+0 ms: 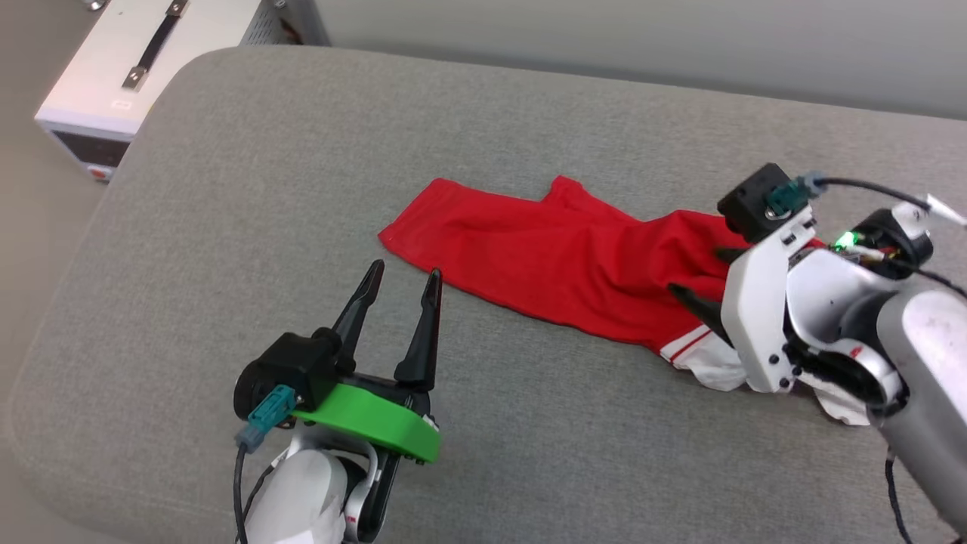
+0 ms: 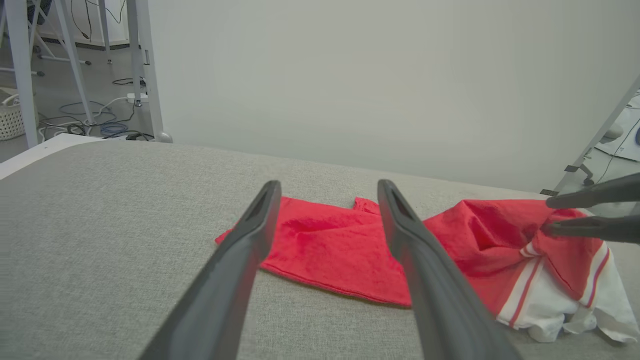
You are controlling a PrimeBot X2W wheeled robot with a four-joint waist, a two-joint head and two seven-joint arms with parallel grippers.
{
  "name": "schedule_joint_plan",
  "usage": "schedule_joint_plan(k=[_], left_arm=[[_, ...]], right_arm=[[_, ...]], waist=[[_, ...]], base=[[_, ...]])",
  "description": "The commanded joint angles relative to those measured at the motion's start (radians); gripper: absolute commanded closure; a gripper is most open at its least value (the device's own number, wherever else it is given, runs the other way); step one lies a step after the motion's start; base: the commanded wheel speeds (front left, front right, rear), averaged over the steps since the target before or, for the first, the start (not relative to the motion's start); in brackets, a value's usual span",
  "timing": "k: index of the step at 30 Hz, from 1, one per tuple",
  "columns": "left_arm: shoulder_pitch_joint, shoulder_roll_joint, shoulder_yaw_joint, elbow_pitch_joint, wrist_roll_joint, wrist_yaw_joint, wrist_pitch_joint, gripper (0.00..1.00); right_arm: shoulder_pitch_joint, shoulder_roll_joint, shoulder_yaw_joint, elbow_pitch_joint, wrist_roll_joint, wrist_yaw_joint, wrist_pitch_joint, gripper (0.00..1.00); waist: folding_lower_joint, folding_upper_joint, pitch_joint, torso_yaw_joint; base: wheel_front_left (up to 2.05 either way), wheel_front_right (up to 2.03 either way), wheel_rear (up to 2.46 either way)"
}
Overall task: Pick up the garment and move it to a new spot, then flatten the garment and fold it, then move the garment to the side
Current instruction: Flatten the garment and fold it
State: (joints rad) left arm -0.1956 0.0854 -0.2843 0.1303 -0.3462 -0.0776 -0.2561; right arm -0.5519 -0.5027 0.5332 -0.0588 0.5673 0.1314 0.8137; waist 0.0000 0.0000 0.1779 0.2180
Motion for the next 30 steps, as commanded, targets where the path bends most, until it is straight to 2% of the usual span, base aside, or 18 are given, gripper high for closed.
schedule_joint_plan(k=[1, 6, 12, 19, 27, 28, 29, 30], left_arm=[[-0.022, -0.01, 0.004, 0.005, 0.01, -0.01, -0.006, 0.0], [-0.04, -0.027, 0.008, 0.008, 0.012, -0.022, -0.006, 0.0], [-0.053, -0.034, 0.008, 0.009, 0.005, -0.03, -0.006, 0.0], [-0.056, -0.035, -0.023, -0.002, -0.031, -0.019, -0.006, 0.0], [-0.053, -0.035, -0.039, -0.011, -0.042, -0.003, -0.006, 0.0], [-0.054, -0.035, -0.038, -0.011, -0.042, -0.002, -0.006, 0.0], [-0.055, -0.035, -0.038, -0.01, -0.041, -0.001, -0.006, 0.0], [-0.057, -0.035, -0.038, -0.008, -0.039, 0.0, -0.006, 0.0]], right_arm=[[-0.06, -0.022, 0.027, 0.024, 0.025, -0.001, 0.044, 0.0], [-0.214, -0.036, 0.083, 0.138, 0.075, -0.001, 0.125, 0.0], [-0.327, -0.057, 0.172, 0.274, 0.088, -0.001, 0.15, 0.0], [-0.381, -0.091, 0.287, 0.389, 0.096, -0.001, 0.104, 0.0], [-0.386, -0.106, 0.378, 0.472, 0.144, -0.001, 0.051, 0.0], [-0.385, -0.108, 0.387, 0.48, 0.153, -0.001, 0.047, 0.47], [-0.386, -0.109, 0.394, 0.484, 0.159, -0.001, 0.043, 0.85], [-0.388, -0.109, 0.402, 0.485, 0.166, -0.001, 0.03, 1.0]], waist=[[0.0, 0.0, 0.087, 0.094], [0.0, 0.0, 0.134, 0.163], [0.0, 0.0, 0.176, 0.23], [0.0, 0.0, 0.203, 0.274], [0.0, 0.0, 0.22, 0.285], [0.0, 0.0, 0.22, 0.284], [0.0, 0.0, 0.219, 0.282], [0.0, 0.0, 0.218, 0.279]], base=[[0.0, 0.0, 0.0], [0.0, 0.0, 0.0], [0.0, 0.0, 0.0], [0.0, 0.0, 0.0], [0.0, 0.0, 0.0], [0.0, 0.0, 0.0], [0.0, 0.0, 0.0], [0.0, 0.0, 0.0]])
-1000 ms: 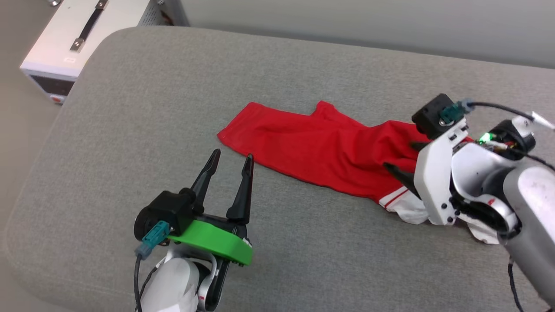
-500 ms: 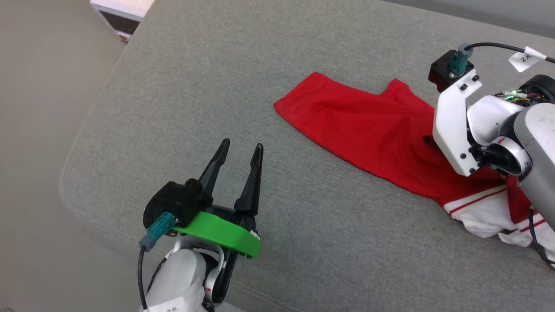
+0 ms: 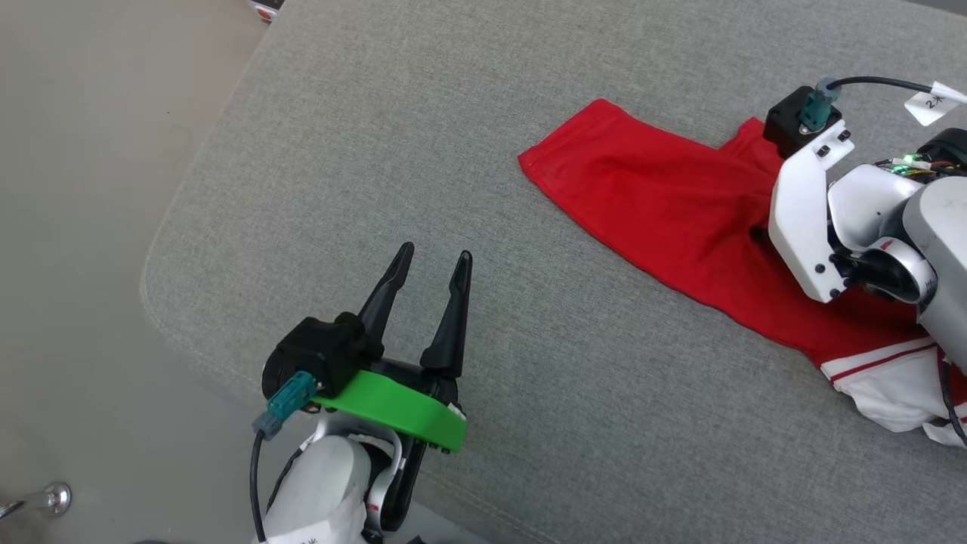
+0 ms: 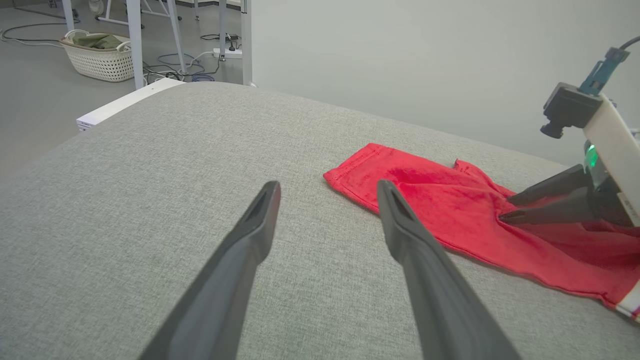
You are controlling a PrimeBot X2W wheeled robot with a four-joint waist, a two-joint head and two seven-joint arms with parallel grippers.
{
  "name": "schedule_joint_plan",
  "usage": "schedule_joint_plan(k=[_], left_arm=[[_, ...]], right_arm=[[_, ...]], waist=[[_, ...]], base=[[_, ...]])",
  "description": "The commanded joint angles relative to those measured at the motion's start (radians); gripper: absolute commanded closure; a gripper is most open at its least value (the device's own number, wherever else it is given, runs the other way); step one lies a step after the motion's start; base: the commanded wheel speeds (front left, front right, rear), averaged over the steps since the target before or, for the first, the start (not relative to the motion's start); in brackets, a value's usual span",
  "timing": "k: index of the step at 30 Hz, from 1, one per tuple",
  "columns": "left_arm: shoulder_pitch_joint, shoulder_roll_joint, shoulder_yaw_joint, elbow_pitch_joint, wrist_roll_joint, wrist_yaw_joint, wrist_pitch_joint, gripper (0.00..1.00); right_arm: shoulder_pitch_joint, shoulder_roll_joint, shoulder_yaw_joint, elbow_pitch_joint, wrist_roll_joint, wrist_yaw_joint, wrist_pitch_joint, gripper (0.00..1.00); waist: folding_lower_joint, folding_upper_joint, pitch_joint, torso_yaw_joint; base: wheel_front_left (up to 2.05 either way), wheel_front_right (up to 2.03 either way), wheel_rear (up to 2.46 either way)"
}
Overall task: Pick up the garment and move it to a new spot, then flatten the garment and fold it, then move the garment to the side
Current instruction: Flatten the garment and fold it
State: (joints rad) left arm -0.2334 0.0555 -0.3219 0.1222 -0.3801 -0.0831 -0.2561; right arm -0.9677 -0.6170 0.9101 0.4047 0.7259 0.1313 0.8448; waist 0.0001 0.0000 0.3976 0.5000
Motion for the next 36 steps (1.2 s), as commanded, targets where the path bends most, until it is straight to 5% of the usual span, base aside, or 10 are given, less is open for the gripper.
schedule_joint_plan(k=[1, 15, 23, 31, 32, 33, 34, 36], left_arm=[[-0.02, -0.005, 0.0, 0.001, -0.004, 0.006, -0.006, 0.0], [-0.02, -0.005, 0.034, 0.019, 0.036, -0.003, -0.006, 0.0], [-0.021, -0.005, 0.041, 0.022, 0.054, -0.012, -0.006, 0.0], [-0.033, -0.005, 0.039, 0.022, 0.058, -0.019, -0.006, 0.0], [-0.034, -0.005, 0.039, 0.023, 0.059, -0.019, -0.006, 0.0], [-0.035, -0.005, 0.04, 0.024, 0.059, -0.02, -0.006, 0.0], [-0.036, -0.005, 0.041, 0.025, 0.061, -0.02, -0.006, 0.0], [-0.035, -0.005, 0.045, 0.029, 0.064, -0.021, -0.006, 0.0]], right_arm=[[0.025, 0.006, 0.027, 0.023, 0.014, -0.001, -0.015, 1.0], [-0.038, -0.033, -0.092, 0.112, 0.065, -0.001, -0.267, 1.0], [0.005, -0.11, -0.241, 0.287, 0.002, -0.001, -0.342, 1.0], [0.071, -0.082, -0.32, 0.426, -0.045, -0.001, -0.403, 1.0], [0.075, -0.074, -0.328, 0.44, -0.051, -0.001, -0.411, 0.96], [0.077, -0.068, -0.333, 0.451, -0.056, -0.001, -0.417, 0.55], [0.079, -0.061, -0.339, 0.464, -0.064, -0.001, -0.425, 0.0], [0.079, -0.046, -0.353, 0.482, -0.075, -0.001, -0.45, 0.0]], waist=[[-0.0001, 0.0, -0.004, -0.007], [-0.0001, 0.0, -0.071, -0.11], [-0.0001, 0.0, -0.085, -0.173], [-0.0001, 0.0, -0.063, -0.185], [-0.0001, 0.0, -0.062, -0.186], [-0.0001, 0.0, -0.061, -0.187], [-0.0001, 0.0, -0.062, -0.188], [-0.0001, 0.0, -0.067, -0.193]], base=[[0.0, 0.0, 0.0], [0.0, 0.0, 0.0], [0.0, 0.0, 0.0], [0.0, 0.0, 0.0], [0.0, 0.0, 0.0], [0.0, 0.0, 0.0], [0.0, 0.0, 0.0], [0.0, 0.0, 0.0]])
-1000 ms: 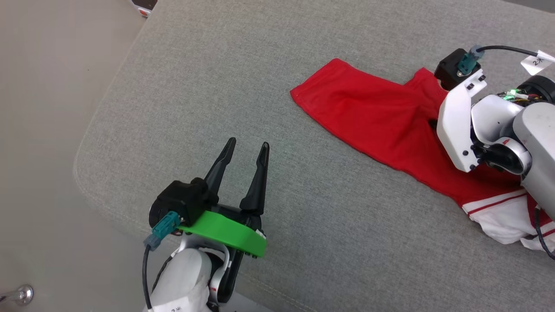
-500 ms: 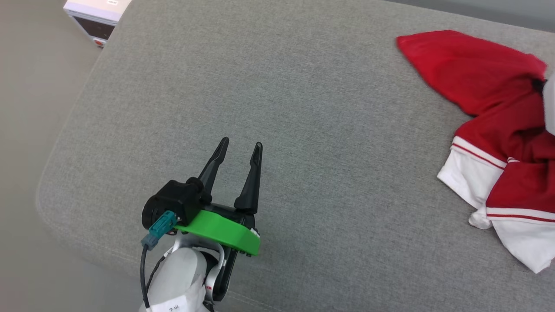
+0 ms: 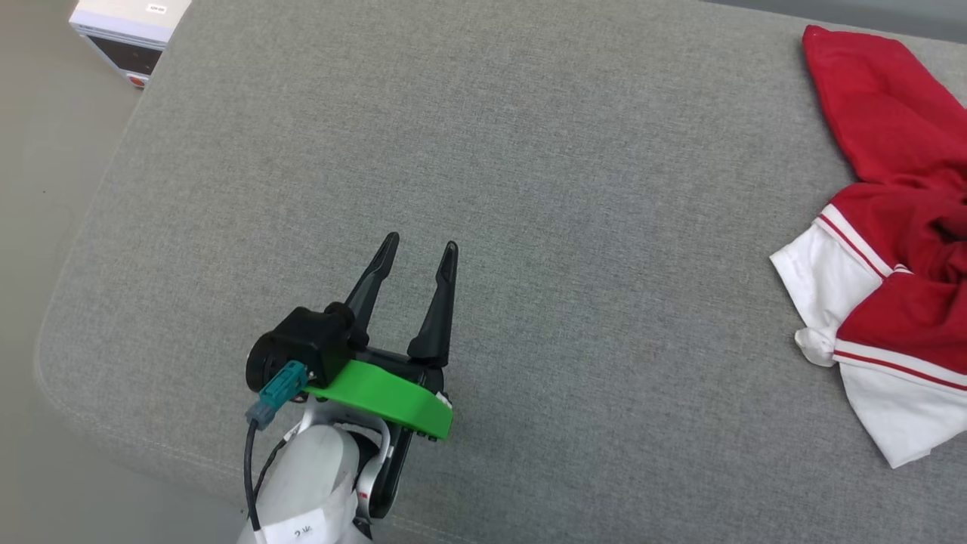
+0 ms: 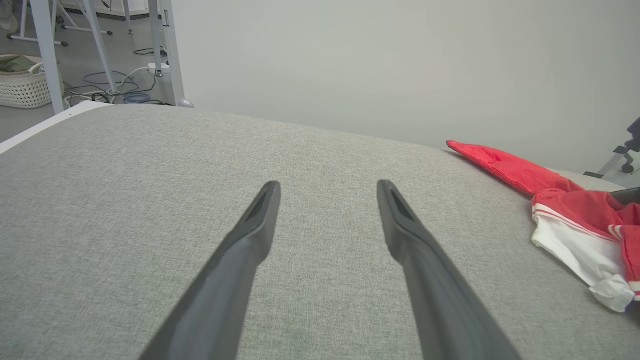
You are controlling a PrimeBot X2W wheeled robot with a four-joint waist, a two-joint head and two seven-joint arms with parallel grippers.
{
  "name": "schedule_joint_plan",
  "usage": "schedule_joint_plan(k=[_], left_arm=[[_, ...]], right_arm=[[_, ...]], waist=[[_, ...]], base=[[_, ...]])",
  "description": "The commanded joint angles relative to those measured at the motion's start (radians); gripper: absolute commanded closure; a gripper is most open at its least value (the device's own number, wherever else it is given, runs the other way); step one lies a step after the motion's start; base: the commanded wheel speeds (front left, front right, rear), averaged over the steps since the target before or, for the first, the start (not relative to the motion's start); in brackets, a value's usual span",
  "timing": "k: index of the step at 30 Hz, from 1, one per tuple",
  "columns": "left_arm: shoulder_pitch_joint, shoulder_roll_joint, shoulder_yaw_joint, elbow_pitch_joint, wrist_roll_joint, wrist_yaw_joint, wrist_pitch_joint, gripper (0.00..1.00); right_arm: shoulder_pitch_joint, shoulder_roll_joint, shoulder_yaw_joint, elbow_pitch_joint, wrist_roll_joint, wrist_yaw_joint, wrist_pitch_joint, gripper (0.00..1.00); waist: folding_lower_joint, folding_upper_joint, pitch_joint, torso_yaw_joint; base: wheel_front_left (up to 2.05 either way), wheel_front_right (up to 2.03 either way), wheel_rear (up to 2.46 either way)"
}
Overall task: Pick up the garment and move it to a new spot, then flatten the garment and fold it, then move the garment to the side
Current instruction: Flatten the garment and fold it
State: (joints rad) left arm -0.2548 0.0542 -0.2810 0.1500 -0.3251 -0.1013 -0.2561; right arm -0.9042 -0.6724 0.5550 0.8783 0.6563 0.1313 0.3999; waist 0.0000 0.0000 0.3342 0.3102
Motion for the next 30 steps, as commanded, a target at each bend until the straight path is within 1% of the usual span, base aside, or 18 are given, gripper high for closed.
schedule_joint_plan(k=[1, 7, 13, 17, 21, 24, 27, 30], left_arm=[[-0.012, -0.004, 0.005, 0.002, 0.011, -0.002, -0.006, 0.0], [-0.002, -0.004, 0.018, 0.011, 0.024, -0.006, -0.006, 0.0], [0.016, -0.004, 0.036, 0.021, 0.037, -0.011, -0.006, 0.0], [0.031, -0.004, 0.045, 0.027, 0.04, -0.015, -0.006, 0.0], [0.051, -0.004, 0.056, 0.029, 0.037, -0.017, -0.006, 0.0], [0.07, -0.004, 0.06, 0.028, 0.027, -0.019, -0.006, 0.0], [0.088, -0.004, 0.061, 0.03, 0.022, -0.02, -0.006, 0.0], [0.105, -0.004, 0.061, 0.028, 0.008, -0.021, -0.006, 0.0]], right_arm=[[0.016, 0.016, -0.004, 0.014, -0.009, -0.001, -0.016, 0.0], [0.025, 0.044, -0.023, -0.005, -0.014, -0.001, -0.106, 0.0], [0.06, 0.051, -0.046, -0.072, -0.021, -0.001, -0.218, 0.0], [0.106, 0.062, -0.076, -0.147, -0.029, -0.001, -0.315, 0.0], [0.182, 0.087, -0.15, -0.237, -0.068, -0.001, -0.442, 0.0], [0.275, 0.121, -0.214, -0.317, -0.104, -0.001, -0.521, 0.0], [0.377, 0.159, -0.278, -0.403, -0.152, -0.001, -0.574, 0.0], [0.493, 0.21, -0.368, -0.504, -0.207, -0.001, -0.605, 0.0]], waist=[[0.0, 0.0, -0.008, -0.006], [0.0, 0.0, -0.058, -0.044], [0.0, 0.0, -0.133, -0.107], [0.0, 0.0, -0.182, -0.15], [0.0, 0.0, -0.226, -0.194], [0.0, 0.0, -0.25, -0.225], [0.0, 0.0, -0.27, -0.249], [0.0, 0.0, -0.283, -0.265]], base=[[0.0, 0.0, 0.0], [0.0, 0.0, 0.0], [0.0, 0.0, 0.0], [0.0, 0.0, 0.0], [0.0, 0.0, 0.0], [0.0, 0.0, 0.0], [0.0, 0.0, 0.0], [0.0, 0.0, 0.0]])
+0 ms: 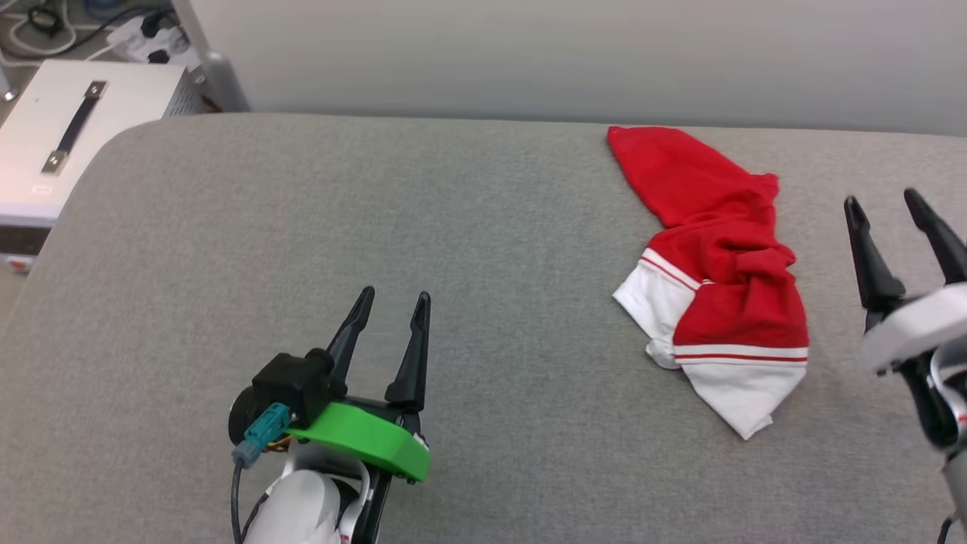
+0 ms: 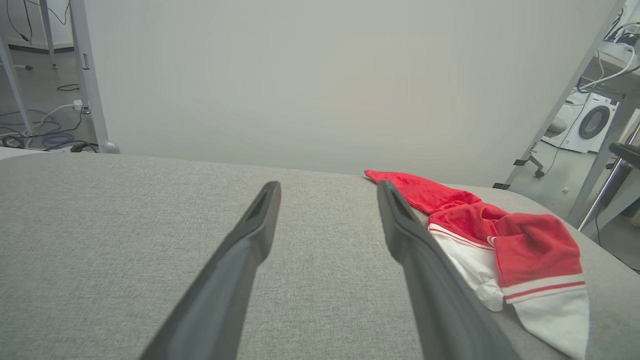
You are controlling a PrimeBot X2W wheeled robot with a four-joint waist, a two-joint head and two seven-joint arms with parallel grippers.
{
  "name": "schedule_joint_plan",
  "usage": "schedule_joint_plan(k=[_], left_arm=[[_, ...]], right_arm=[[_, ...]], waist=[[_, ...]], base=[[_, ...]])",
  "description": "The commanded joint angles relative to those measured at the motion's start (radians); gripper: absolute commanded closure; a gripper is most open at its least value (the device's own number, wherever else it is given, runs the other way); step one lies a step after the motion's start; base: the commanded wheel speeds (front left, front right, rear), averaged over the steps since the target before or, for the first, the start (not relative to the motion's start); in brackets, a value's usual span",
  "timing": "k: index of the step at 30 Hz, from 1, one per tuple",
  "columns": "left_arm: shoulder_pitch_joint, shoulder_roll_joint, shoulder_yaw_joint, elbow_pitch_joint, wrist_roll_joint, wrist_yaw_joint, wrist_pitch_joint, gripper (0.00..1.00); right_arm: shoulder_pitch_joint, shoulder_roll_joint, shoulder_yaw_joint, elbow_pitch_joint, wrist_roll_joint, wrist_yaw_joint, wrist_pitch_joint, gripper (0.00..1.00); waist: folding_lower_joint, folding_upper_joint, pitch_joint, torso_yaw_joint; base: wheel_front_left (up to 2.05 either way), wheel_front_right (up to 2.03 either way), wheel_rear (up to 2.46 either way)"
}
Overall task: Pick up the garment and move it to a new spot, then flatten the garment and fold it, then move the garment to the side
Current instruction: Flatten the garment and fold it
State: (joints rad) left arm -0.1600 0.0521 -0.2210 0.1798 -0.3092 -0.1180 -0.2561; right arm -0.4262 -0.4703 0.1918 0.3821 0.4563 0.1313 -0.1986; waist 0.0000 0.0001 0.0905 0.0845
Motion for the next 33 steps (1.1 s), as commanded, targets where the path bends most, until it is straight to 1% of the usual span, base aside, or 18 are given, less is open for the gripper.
schedule_joint_plan(k=[1, 5, 7, 11, 14, 18, 25, 27, 29, 31, 33], left_arm=[[0.015, -0.002, 0.001, -0.002, -0.01, -0.004, -0.006, 0.0], [0.04, -0.002, 0.0, -0.001, -0.012, -0.006, -0.006, 0.0], [0.055, -0.002, -0.003, -0.004, -0.009, -0.006, -0.006, 0.0], [0.082, -0.002, -0.003, -0.009, -0.006, -0.008, -0.006, 0.0], [0.099, -0.002, -0.008, -0.005, 0.001, -0.009, -0.006, 0.0], [0.105, -0.002, -0.004, -0.009, 0.005, -0.009, -0.006, 0.0], [0.049, -0.002, -0.024, 0.009, 0.021, -0.008, 0.002, 0.0], [0.001, -0.002, -0.041, 0.016, 0.005, -0.001, 0.054, 0.0], [-0.045, -0.002, -0.061, 0.023, -0.017, 0.007, 0.131, 0.0], [-0.109, -0.002, -0.091, 0.035, -0.039, 0.017, 0.243, 0.0], [-0.163, -0.002, -0.118, 0.043, -0.06, 0.024, 0.329, 0.0]], right_arm=[[0.049, 0.028, -0.033, -0.038, -0.02, -0.001, -0.012, 0.0], [0.198, 0.114, -0.128, -0.176, -0.096, -0.001, -0.024, 0.0], [0.274, 0.173, -0.168, -0.248, -0.132, -0.001, -0.02, 0.0], [0.384, 0.258, -0.203, -0.346, -0.185, -0.001, -0.005, 0.0], [0.432, 0.303, -0.22, -0.387, -0.203, -0.001, 0.004, 0.0], [0.463, 0.324, -0.218, -0.416, -0.22, -0.001, 0.018, 0.0], [0.46, 0.32, -0.222, -0.444, -0.224, -0.001, 0.042, 0.0], [0.455, 0.321, -0.221, -0.453, -0.225, -0.001, 0.05, 0.0], [0.451, 0.324, -0.219, -0.46, -0.226, -0.001, 0.055, 0.0], [0.447, 0.326, -0.215, -0.463, -0.229, -0.001, 0.061, 0.0], [0.444, 0.327, -0.211, -0.466, -0.23, -0.001, 0.064, 0.0]], waist=[[0.0, -0.0001, -0.043, -0.043], [0.0, -0.0001, -0.053, -0.054], [0.0, -0.0001, -0.058, -0.057], [0.0, -0.0001, -0.06, -0.06], [0.0, -0.0001, -0.061, -0.064], [0.0, -0.0001, -0.054, -0.076], [0.0, -0.0001, -0.018, -0.11], [0.0, -0.0001, 0.001, -0.128], [0.0, -0.0001, 0.02, -0.143], [0.0, -0.0001, 0.041, -0.163], [0.0, -0.0001, 0.06, -0.179]], base=[[0.0, 0.0, 0.0], [0.0, 0.0, 0.0], [0.0, 0.0, 0.0], [0.0, 0.0, 0.0], [0.0, 0.0, 0.0], [0.0, 0.0, 0.0], [0.0, 0.0, 0.0], [0.0, 0.0, 0.0], [0.0, 0.0, 0.0], [0.0, 0.0, 0.0], [0.0, 0.0, 0.0]])
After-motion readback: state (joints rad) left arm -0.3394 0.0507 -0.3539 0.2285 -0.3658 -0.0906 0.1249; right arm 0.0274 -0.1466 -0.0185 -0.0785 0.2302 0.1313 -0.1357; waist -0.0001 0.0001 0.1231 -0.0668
